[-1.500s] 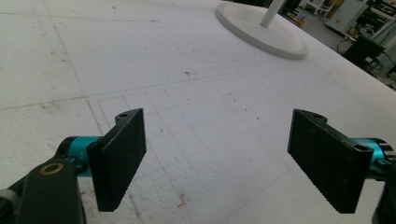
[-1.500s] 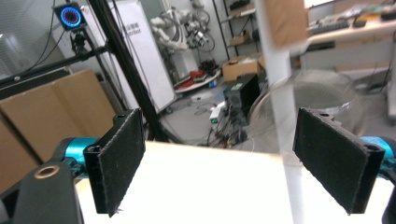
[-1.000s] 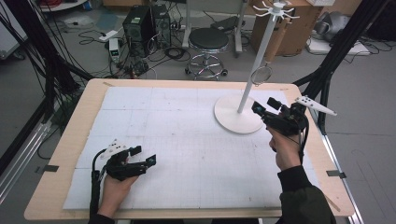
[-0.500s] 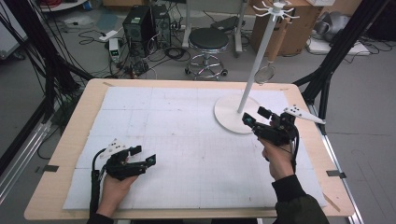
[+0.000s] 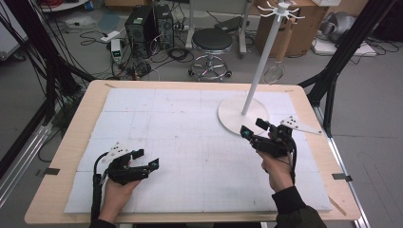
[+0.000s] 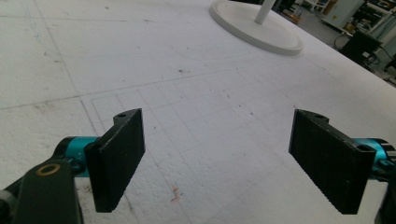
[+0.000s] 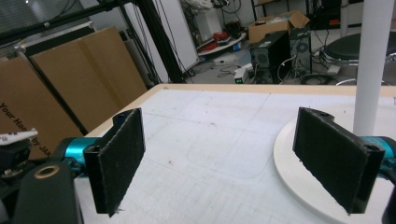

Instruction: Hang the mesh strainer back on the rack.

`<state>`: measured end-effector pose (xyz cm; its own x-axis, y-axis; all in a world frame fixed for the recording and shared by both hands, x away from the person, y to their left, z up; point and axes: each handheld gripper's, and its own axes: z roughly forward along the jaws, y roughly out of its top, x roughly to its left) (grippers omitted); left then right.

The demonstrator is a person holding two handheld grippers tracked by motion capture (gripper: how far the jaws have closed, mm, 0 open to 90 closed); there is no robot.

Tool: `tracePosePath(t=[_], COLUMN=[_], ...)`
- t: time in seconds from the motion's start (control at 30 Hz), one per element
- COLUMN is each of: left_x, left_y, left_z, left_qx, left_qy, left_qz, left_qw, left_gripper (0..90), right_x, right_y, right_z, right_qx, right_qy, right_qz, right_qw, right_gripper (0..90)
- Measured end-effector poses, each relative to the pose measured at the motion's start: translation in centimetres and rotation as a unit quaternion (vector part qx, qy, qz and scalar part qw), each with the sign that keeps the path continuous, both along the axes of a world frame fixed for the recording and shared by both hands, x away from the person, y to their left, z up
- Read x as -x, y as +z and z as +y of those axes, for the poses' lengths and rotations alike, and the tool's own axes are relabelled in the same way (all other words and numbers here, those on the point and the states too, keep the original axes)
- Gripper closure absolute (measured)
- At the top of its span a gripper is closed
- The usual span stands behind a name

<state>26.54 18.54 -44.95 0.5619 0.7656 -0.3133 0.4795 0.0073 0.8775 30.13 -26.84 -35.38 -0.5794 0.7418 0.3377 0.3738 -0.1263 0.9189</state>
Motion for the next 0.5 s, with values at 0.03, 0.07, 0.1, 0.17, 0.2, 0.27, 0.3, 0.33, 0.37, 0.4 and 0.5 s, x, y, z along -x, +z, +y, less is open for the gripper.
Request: tracePosePath(t=[0.03,0.07,0.1,0.17,0.2,0.27,0.3,0.33,0.37,0.4,0.5], left_x=[0.0,0.0,0.0,0.0,0.0,0.0,0.0,0.0,0.0,0.0,0.0], left_y=[0.0,0.0,0.0,0.0,0.0,0.0,0.0,0.0,0.1,0.1,0.1], left_z=[0.0,0.0,-0.1,-0.1,-0.1,-0.1,-0.1,-0.1,-0.1,-0.1,-0.1], left_qx=[-0.004,-0.006,-0.006,-0.006,-0.005,-0.005,-0.004,-0.003,-0.002,-0.003,-0.003], left_qy=[-0.001,0.001,0.001,0.001,0.001,0.001,0.001,0.001,0.0,-0.001,-0.002], left_qz=[-0.002,-0.003,-0.004,-0.004,-0.004,-0.005,-0.005,-0.005,-0.005,-0.006,-0.007], left_qw=[1.0,1.0,1.0,1.0,1.0,1.0,1.0,1.0,1.0,1.0,1.0], left_gripper=[18.9,18.8,18.7,18.6,18.5,18.2,18.2,18.0,17.1,16.8,16.8], right_x=[0.1,0.2,0.3,0.4,0.5,0.6,0.7,0.8,0.9,0.9,1.0], right_y=[-0.2,-0.4,-0.5,-0.8,-1.0,-1.4,-1.7,-1.9,-2.1,-2.4,-3.1], right_z=[0.0,0.0,0.1,0.0,0.0,0.0,0.1,0.1,0.2,0.2,0.1], right_qx=[0.002,0.005,0.006,0.008,0.009,0.014,0.018,0.026,0.031,0.03,0.036], right_qy=[0.002,0.001,0.003,0.002,0.004,0.005,0.007,0.008,0.008,0.01,0.01], right_qz=[0.001,0.003,0.004,0.004,0.008,0.01,0.014,0.015,0.019,0.021,0.028], right_qw=[1.0,1.0,1.0,1.0,0.9999,0.9998,0.9997,0.9995,0.9993,0.9993,0.9989], right_gripper=[15.9,15.9,15.9,15.9,15.9,15.9,15.9,15.9,15.9,15.9,15.9])
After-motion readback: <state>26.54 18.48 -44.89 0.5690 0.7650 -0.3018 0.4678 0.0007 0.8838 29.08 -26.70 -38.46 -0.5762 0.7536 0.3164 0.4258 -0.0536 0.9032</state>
